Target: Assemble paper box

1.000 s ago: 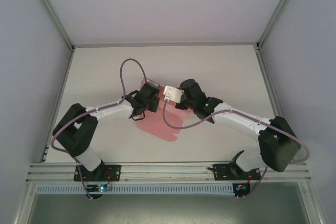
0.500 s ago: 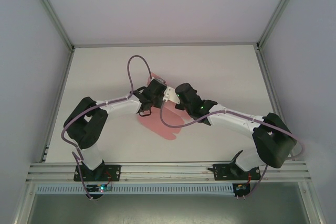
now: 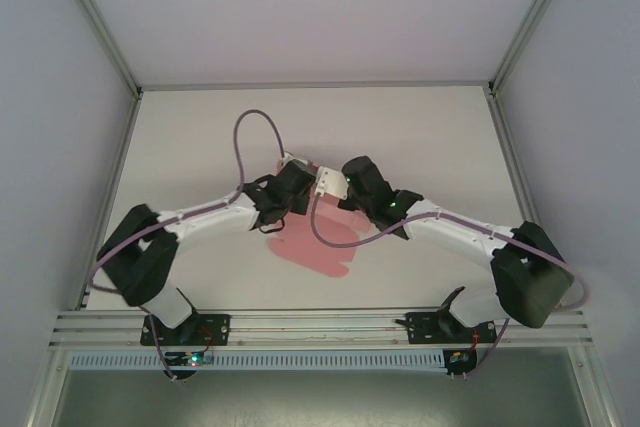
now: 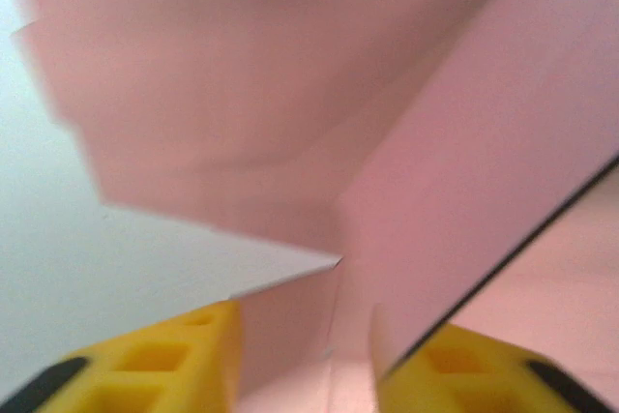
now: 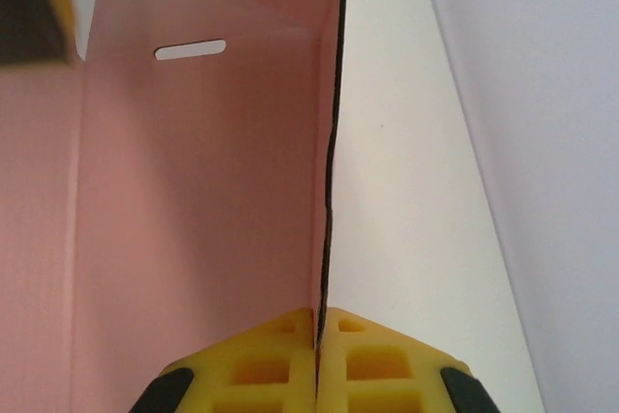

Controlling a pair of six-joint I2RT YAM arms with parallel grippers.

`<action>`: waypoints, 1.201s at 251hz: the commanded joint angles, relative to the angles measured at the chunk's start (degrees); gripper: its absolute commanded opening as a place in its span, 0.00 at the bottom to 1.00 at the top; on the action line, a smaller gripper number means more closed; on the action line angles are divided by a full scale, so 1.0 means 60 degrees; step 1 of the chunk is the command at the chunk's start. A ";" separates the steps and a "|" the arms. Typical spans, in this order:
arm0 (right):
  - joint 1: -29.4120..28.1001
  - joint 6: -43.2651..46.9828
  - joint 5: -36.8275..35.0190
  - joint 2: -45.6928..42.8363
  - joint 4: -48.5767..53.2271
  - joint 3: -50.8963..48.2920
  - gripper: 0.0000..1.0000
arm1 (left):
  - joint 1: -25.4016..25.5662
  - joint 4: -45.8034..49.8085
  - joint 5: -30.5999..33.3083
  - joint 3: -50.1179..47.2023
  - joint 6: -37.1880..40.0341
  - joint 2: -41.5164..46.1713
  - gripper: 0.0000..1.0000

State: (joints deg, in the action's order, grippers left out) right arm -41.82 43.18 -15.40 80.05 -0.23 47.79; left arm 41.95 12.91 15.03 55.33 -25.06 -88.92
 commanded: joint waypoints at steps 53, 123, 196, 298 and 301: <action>0.0374 0.0296 0.1176 -0.0717 -0.0072 -0.0003 0.00 | -0.1628 0.0696 -0.0282 -0.1465 -0.1086 0.3101 1.00; 0.0744 0.0204 0.2207 -0.1060 -0.0255 -0.0057 0.00 | -0.3959 -0.0484 -0.2979 -0.2563 -0.0657 0.2970 1.00; 0.0702 0.0136 0.2612 -0.0715 -0.0225 0.0208 0.00 | -0.3748 -0.2444 -0.5600 -0.2584 -0.0473 0.1443 1.00; 0.0329 0.0072 0.2705 -0.0642 -0.0203 -0.0024 0.00 | -0.2880 -0.2813 -0.5972 -0.1594 -0.0084 -0.0128 0.95; 0.0314 0.0075 0.2712 -0.0642 -0.0197 -0.0022 0.00 | -0.2879 -0.2811 -0.5965 -0.1546 -0.0097 -0.0208 0.95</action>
State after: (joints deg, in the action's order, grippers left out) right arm -37.76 44.01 -2.11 75.59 -0.23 47.62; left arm 23.38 -2.09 -21.15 42.17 -26.52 -86.48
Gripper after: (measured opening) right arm 0.048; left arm 0.975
